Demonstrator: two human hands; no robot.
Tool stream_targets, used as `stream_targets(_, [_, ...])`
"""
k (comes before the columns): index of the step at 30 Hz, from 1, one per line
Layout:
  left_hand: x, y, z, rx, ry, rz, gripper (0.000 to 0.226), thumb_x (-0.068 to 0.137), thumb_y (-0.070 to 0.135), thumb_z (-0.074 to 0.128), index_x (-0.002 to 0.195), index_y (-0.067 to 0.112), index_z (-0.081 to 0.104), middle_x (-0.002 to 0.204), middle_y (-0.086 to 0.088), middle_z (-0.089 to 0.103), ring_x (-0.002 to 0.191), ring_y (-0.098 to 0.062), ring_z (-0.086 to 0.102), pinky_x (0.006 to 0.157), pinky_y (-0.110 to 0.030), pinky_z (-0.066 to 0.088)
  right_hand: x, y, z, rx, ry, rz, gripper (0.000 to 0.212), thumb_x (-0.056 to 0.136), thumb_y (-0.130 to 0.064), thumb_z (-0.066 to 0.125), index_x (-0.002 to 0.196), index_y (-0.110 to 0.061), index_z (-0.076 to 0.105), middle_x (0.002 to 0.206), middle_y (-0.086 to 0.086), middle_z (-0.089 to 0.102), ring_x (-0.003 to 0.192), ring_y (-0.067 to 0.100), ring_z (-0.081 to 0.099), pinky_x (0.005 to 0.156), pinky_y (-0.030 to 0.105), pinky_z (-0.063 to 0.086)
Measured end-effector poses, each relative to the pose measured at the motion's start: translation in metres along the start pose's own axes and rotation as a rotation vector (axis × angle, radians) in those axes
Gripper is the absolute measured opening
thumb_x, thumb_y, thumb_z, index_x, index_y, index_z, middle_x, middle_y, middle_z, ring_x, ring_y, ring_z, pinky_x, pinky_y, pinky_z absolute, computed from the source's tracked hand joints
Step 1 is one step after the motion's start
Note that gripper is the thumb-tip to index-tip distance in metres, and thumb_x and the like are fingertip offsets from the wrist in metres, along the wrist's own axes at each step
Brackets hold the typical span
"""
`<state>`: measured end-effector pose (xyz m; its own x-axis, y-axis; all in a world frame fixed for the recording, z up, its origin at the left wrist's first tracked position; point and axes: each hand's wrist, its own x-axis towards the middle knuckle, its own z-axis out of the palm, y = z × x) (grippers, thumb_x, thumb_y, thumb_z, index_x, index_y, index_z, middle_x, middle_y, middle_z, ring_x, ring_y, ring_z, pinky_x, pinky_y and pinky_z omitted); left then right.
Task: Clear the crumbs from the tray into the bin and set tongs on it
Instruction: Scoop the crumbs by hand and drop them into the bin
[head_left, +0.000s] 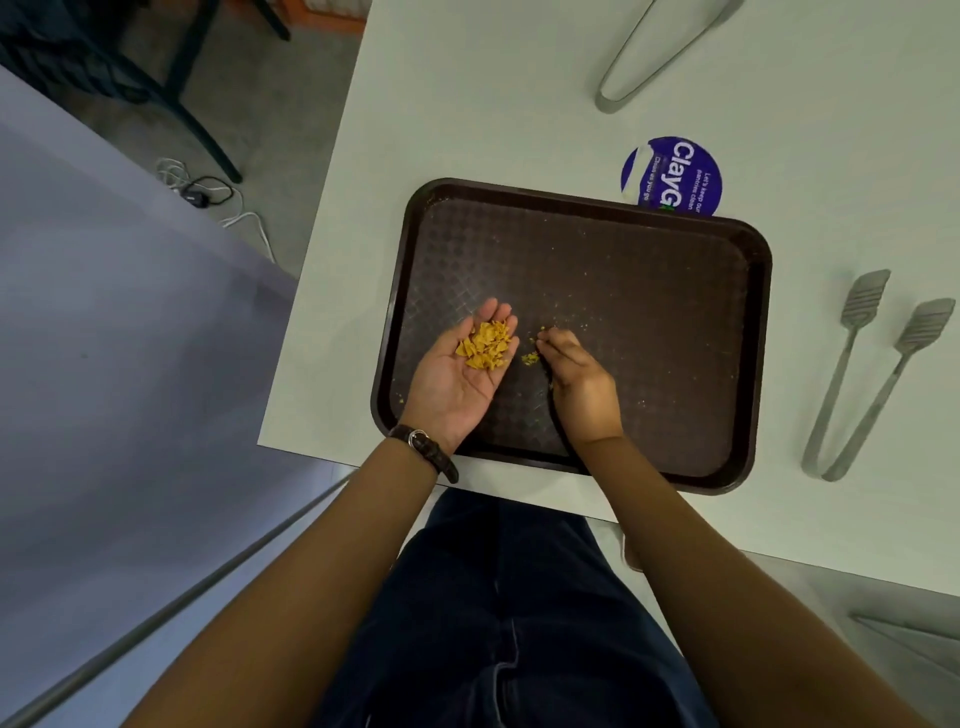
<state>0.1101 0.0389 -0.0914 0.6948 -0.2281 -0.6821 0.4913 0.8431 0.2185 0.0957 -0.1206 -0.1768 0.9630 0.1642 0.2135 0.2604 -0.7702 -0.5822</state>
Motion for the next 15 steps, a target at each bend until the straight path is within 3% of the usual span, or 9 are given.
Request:
stream_targets(2, [-0.002, 0.002, 0.0, 0.021, -0.008, 0.006, 0.032, 0.097, 0.02, 0.035, 0.104, 0.008, 0.065, 0.102, -0.005, 0.071, 0.098, -0.016, 0.067, 0.095, -0.03, 0.047, 0.003, -0.009, 0.0, 0.057, 0.067, 0.09, 0.029, 0.083, 0.006, 0.049, 0.105, 0.006, 0.068, 0.112, 0.02, 0.067, 0.109, 0.027, 0.062, 0.101, 0.019, 0.042])
stream_targets(4, [-0.005, 0.003, 0.0, 0.034, -0.013, 0.012, 0.031, 0.098, 0.02, 0.034, 0.108, 0.009, 0.062, 0.102, -0.005, 0.071, 0.099, -0.015, 0.066, 0.096, -0.03, 0.047, 0.01, -0.03, -0.002, 0.267, 0.181, 0.4, 0.027, 0.086, 0.008, 0.049, 0.105, 0.005, 0.068, 0.113, 0.018, 0.067, 0.109, 0.016, 0.059, 0.1, 0.002, 0.031])
stream_targets(5, [-0.006, 0.003, 0.001, 0.039, -0.016, 0.015, 0.031, 0.098, 0.02, 0.034, 0.109, 0.009, 0.061, 0.102, -0.005, 0.071, 0.1, -0.015, 0.065, 0.096, -0.03, 0.047, 0.016, -0.04, -0.004, 0.422, 0.256, 0.625, 0.025, 0.087, 0.008, 0.051, 0.105, 0.004, 0.068, 0.114, 0.016, 0.066, 0.11, 0.015, 0.059, 0.099, 0.002, 0.033])
stream_targets(8, [-0.007, 0.004, 0.005, 0.041, -0.026, 0.022, 0.032, 0.098, 0.02, 0.034, 0.11, 0.008, 0.061, 0.102, -0.006, 0.072, 0.1, -0.016, 0.066, 0.096, -0.03, 0.047, 0.032, -0.055, -0.014, 1.01, 0.497, 1.168, 0.023, 0.088, 0.002, 0.057, 0.11, 0.002, 0.066, 0.107, 0.013, 0.068, 0.106, 0.023, 0.063, 0.097, 0.026, 0.048])
stream_targets(10, [-0.006, 0.004, 0.009, 0.023, -0.035, 0.017, 0.033, 0.098, 0.02, 0.034, 0.106, 0.007, 0.064, 0.102, -0.007, 0.072, 0.097, -0.017, 0.068, 0.094, -0.03, 0.048, 0.039, -0.057, -0.029, 1.441, 0.577, 1.269, 0.027, 0.092, 0.002, 0.051, 0.118, 0.006, 0.058, 0.099, 0.01, 0.065, 0.102, 0.021, 0.061, 0.097, 0.031, 0.048])
stream_targets(12, [-0.005, 0.001, 0.013, 0.007, -0.047, 0.006, 0.034, 0.098, 0.02, 0.035, 0.105, 0.006, 0.065, 0.101, -0.008, 0.072, 0.096, -0.018, 0.068, 0.092, -0.031, 0.049, 0.039, -0.055, -0.047, 1.774, 0.592, 1.25, 0.028, 0.096, 0.001, 0.041, 0.122, 0.006, 0.051, 0.099, 0.011, 0.063, 0.105, 0.022, 0.058, 0.102, 0.034, 0.044])
stream_targets(15, [-0.005, -0.009, 0.025, 0.03, -0.069, -0.024, 0.033, 0.098, 0.02, 0.032, 0.107, 0.006, 0.061, 0.097, -0.007, 0.073, 0.1, -0.018, 0.065, 0.095, -0.031, 0.048, 0.034, -0.055, -0.067, 2.008, 0.568, 1.175, 0.023, 0.097, 0.0, 0.038, 0.111, 0.002, 0.056, 0.09, 0.016, 0.07, 0.089, 0.024, 0.068, 0.094, 0.035, 0.05])
